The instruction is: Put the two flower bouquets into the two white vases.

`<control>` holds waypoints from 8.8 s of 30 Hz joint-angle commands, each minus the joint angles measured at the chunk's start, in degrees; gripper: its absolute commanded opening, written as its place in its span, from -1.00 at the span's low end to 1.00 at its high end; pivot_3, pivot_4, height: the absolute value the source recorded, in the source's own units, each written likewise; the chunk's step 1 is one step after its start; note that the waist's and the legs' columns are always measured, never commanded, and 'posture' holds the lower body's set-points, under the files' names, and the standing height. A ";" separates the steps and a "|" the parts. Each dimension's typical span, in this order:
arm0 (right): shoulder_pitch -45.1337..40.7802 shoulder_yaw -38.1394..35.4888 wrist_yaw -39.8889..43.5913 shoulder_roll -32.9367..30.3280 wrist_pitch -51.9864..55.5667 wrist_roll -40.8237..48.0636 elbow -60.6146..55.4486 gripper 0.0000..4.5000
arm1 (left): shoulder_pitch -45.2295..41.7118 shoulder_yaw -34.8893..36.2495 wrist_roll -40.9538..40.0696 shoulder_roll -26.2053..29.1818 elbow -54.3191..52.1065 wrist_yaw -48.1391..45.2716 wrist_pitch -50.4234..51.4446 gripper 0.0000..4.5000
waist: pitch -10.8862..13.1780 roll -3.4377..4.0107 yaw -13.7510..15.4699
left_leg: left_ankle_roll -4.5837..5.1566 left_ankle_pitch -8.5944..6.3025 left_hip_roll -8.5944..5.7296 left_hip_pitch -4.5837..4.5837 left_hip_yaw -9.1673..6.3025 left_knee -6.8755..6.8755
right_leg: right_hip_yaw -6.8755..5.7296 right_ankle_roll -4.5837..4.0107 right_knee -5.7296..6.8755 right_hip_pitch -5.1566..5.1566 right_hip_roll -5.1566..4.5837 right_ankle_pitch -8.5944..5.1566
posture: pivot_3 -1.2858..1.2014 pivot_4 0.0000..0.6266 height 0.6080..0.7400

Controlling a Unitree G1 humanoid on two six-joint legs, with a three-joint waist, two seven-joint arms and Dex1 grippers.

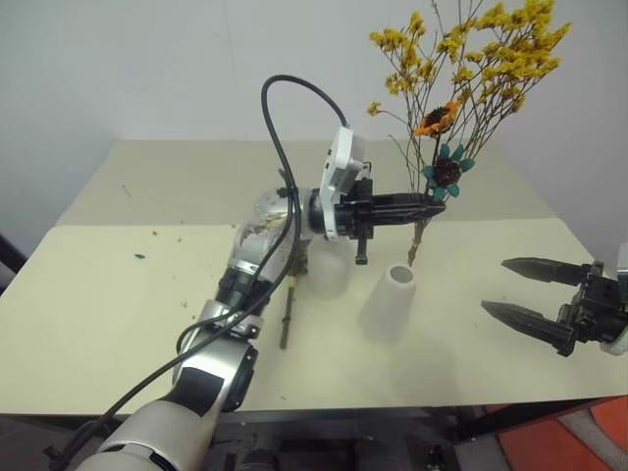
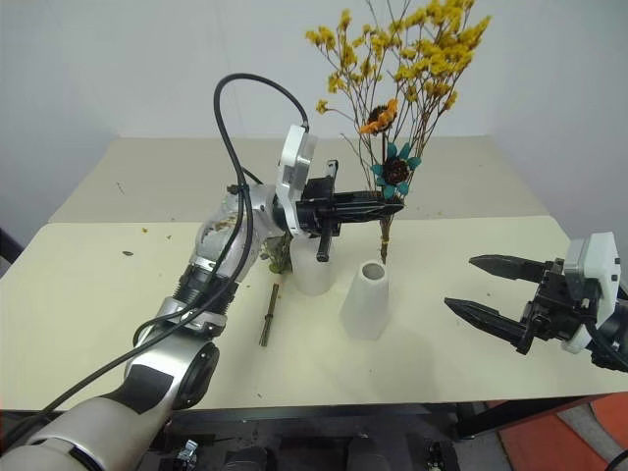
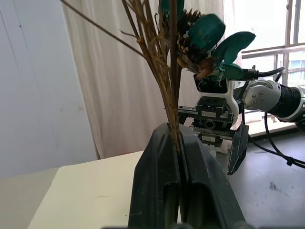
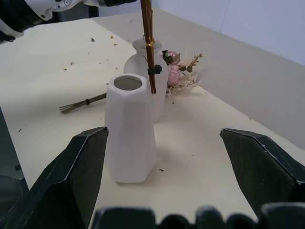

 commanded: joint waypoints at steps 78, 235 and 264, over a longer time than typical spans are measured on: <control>-1.54 0.73 -0.49 2.28 -4.24 -2.02 1.41 0.98 | 1.41 -3.66 -1.50 3.64 -7.84 -2.45 11.41 -0.99 | 0.00 0.01 -0.04 | 0.00 0.00 0.01 0.01 0.00 0.00 | 0.00 0.00 0.02 0.00 0.00 0.00 | 0.03 -0.52 1.00; -39.07 18.84 13.47 -8.81 -2.34 -11.90 30.06 0.98 | -11.35 16.89 1.34 11.72 -2.89 37.40 25.16 -0.95 | -0.05 0.26 -0.32 | -0.03 0.02 -0.07 -0.06 -0.02 0.00 | 0.00 0.09 0.09 -0.12 -0.07 0.01 | 0.03 -0.52 1.00; -36.72 17.81 12.73 -7.67 -2.09 -10.71 27.87 0.98 | 4.36 10.10 -1.59 9.82 -11.51 17.42 4.76 -0.95 | -0.05 0.27 -0.15 | -0.03 0.02 -0.07 -0.05 -0.02 0.03 | 0.02 0.07 0.08 -0.09 -0.06 0.02 | 0.03 -0.52 1.00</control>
